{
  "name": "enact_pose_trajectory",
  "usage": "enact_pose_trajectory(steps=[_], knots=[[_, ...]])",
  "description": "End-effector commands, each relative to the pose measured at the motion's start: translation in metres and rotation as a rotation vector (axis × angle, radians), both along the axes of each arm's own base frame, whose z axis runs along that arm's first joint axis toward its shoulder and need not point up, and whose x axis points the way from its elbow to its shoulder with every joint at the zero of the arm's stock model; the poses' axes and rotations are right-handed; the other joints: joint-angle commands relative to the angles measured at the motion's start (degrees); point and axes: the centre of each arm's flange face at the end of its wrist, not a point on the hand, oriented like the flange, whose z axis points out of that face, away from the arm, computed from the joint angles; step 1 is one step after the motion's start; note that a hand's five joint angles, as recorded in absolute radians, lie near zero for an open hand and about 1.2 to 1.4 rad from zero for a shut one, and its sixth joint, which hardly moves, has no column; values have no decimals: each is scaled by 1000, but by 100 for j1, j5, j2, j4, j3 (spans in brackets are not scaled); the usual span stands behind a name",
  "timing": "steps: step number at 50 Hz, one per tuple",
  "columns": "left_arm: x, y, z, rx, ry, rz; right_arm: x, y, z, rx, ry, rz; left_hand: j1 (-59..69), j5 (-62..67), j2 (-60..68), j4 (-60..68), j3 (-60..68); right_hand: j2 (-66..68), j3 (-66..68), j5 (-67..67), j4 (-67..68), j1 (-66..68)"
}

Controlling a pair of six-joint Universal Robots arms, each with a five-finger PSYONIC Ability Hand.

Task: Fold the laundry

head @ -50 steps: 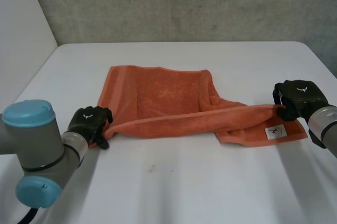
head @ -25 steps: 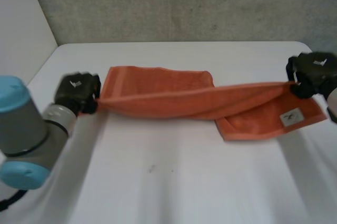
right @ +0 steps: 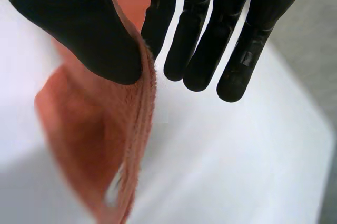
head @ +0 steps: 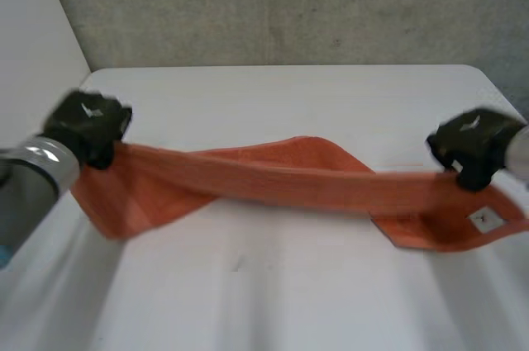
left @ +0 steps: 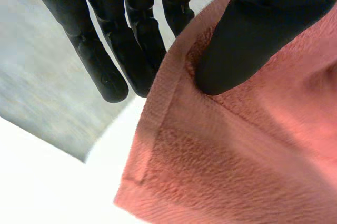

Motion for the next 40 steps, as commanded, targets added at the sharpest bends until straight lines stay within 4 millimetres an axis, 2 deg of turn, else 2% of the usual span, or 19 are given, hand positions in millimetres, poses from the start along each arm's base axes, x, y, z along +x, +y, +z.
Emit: enact_pose_trajectory(steps=[1, 5, 9, 10, 11, 14, 15, 17, 19, 21, 24, 25, 26, 29, 30, 33, 35, 37, 40], knots=[[-7, -53, -48, 73, -74, 16, 14, -46, -55, 49, 103, -40, 1528, 1467, 1145, 1150, 1174, 1289, 1231, 1364, 1166, 2410], [-18, -84, -22, -58, -52, 15, 30, -82, -30, -151, 35, -53, 1528, 1467, 1145, 1150, 1174, 1289, 1231, 1364, 1166, 2410], [-28, -114, 45, -355, 22, 17, 37, -116, 45, -487, -113, -120, 1528, 1467, 1145, 1150, 1174, 1289, 1231, 1364, 1166, 2410], [-28, -114, 45, -356, 22, 17, 38, -124, 80, -634, -190, -152, 1528, 1467, 1145, 1150, 1174, 1289, 1231, 1364, 1166, 2410], [-36, -121, 92, -578, 85, 9, 38, -126, 96, -706, -231, -161, 1528, 1467, 1145, 1150, 1174, 1289, 1231, 1364, 1166, 2410], [-37, -114, 148, -841, 154, 16, 41, -123, 148, -952, -383, -162, 1528, 1467, 1145, 1150, 1174, 1289, 1231, 1364, 1166, 2410], [-34, -106, 176, -981, 198, 27, 42, -117, 162, -1007, -420, -154, 1528, 1467, 1145, 1150, 1174, 1289, 1231, 1364, 1166, 2410], [-35, -98, 195, -1077, 232, 23, 41, -102, 185, -1099, -470, -142, 1528, 1467, 1145, 1150, 1174, 1289, 1231, 1364, 1166, 2410], [-35, -93, 193, -1075, 237, 18, 36, -83, 200, -1158, -493, -133, 1528, 1467, 1145, 1150, 1174, 1289, 1231, 1364, 1166, 2410], [-34, -92, 185, -1033, 227, 17, 35, -76, 194, -1139, -486, -125, 1528, 1467, 1145, 1150, 1174, 1289, 1231, 1364, 1166, 2410], [-33, -96, 157, -922, 205, 13, 40, -77, 160, -1033, -454, -88, 1528, 1467, 1145, 1150, 1174, 1289, 1231, 1364, 1166, 2410], [-33, -96, 157, -922, 205, 13, 40, -77, 160, -1033, -454, -88, 1528, 1467, 1145, 1150, 1174, 1289, 1231, 1364, 1166, 2410], [-34, -97, 131, -840, 188, 9, 41, -78, 151, -1004, -446, -80, 1528, 1467, 1145, 1150, 1174, 1289, 1231, 1364, 1166, 2410], [-33, -99, 101, -756, 167, 9, 45, -78, 109, -878, -414, -51, 1528, 1467, 1145, 1150, 1174, 1289, 1231, 1364, 1166, 2410], [-33, -100, 80, -698, 152, 9, 45, -77, 93, -835, -402, -47, 1528, 1467, 1145, 1150, 1174, 1289, 1231, 1364, 1166, 2410], [-32, -101, 48, -615, 131, 10, 46, -75, 70, -769, -382, -40, 1528, 1467, 1145, 1150, 1174, 1289, 1231, 1364, 1166, 2410], [-33, -102, 16, -532, 108, 5, 47, -77, 52, -719, -370, -32, 1528, 1467, 1145, 1150, 1174, 1289, 1231, 1364, 1166, 2410], [-33, -102, -5, -478, 95, 3, 51, -84, 3, -594, -332, -23, 1528, 1467, 1145, 1150, 1174, 1289, 1231, 1364, 1166, 2410], [-33, -101, -42, -385, 71, 2, 53, -90, -28, -518, -305, -32, 1528, 1467, 1145, 1150, 1174, 1289, 1231, 1364, 1166, 2410]])
